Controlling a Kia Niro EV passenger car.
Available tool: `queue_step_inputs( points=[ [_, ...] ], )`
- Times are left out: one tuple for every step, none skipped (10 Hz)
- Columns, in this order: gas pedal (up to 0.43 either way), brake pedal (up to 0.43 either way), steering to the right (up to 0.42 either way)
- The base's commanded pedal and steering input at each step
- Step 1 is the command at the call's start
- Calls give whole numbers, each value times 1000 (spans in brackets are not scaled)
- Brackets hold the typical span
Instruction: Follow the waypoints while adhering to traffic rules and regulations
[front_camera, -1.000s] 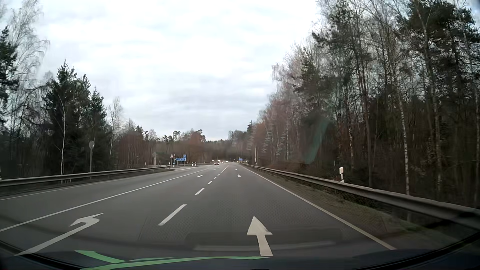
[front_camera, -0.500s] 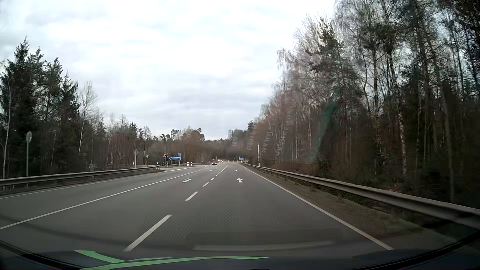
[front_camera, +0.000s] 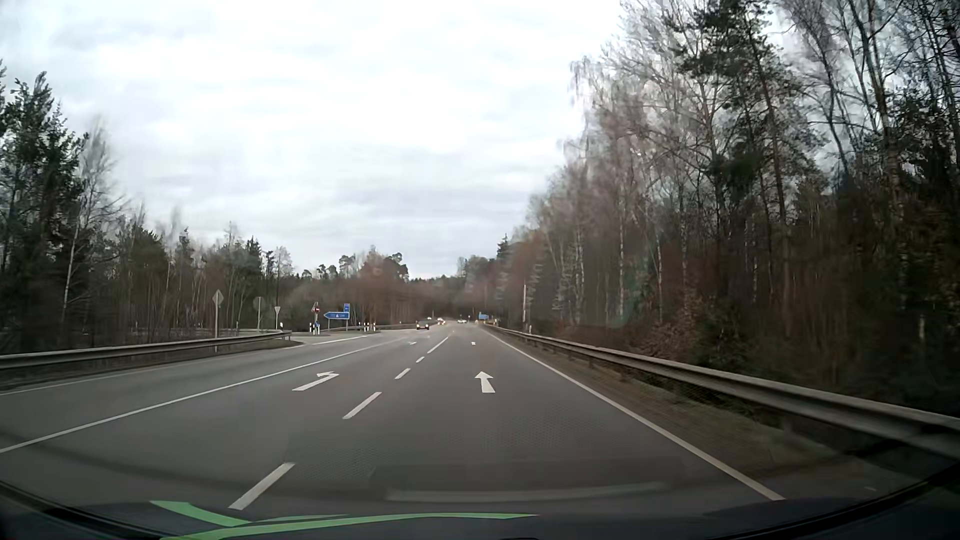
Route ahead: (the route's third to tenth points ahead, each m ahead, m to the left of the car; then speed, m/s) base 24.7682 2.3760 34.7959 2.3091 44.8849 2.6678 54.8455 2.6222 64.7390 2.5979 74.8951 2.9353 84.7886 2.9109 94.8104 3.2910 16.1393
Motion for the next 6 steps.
queue_step_inputs(
  points=[
    [138,0,0],
    [138,0,0],
    [138,0,0],
    [138,0,0],
    [138,0,0],
    [138,0,0]
  ],
)
